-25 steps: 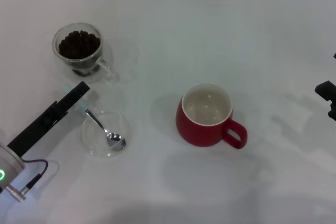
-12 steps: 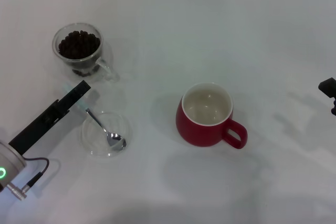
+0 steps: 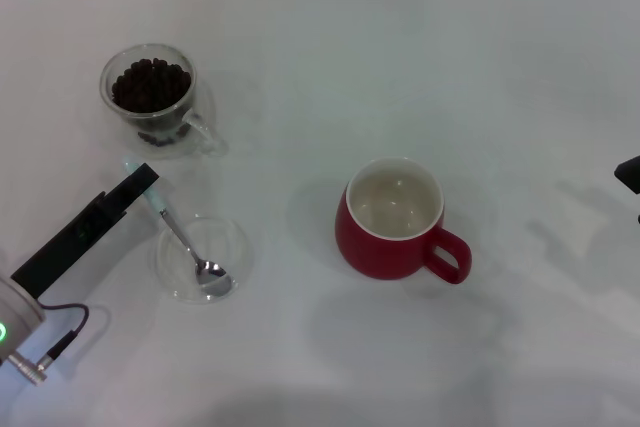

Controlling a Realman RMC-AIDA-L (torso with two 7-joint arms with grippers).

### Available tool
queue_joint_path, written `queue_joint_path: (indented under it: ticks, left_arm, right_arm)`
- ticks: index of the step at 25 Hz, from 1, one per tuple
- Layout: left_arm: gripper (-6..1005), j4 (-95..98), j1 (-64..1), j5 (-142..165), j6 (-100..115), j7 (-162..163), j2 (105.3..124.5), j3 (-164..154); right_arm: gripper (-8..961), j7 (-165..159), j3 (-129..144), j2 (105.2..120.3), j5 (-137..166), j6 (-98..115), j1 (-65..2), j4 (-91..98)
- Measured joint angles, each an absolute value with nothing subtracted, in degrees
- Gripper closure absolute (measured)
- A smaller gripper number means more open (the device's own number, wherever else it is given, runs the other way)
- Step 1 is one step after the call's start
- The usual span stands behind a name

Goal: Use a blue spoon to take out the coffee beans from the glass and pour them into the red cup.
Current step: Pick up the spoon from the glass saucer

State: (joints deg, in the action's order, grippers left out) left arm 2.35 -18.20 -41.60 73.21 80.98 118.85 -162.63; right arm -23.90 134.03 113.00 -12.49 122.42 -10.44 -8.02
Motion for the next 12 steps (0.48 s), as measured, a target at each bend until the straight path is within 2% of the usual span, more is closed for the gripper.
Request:
queue_joint_path:
  ticks: [7, 12]
  left_arm:
    - [869, 1.93, -18.19, -41.64, 73.6, 81.07, 118.82, -162.64]
    - [870, -1.12, -18.2, -41.72, 80.18, 78.51, 118.6, -162.55]
  right_arm:
    - [307, -23.83, 134.03, 113.05, -12.49, 122.5, -10.52, -8.08]
    - [307, -23.73, 134.07, 113.1, -12.47, 122.32, -10.93, -8.1]
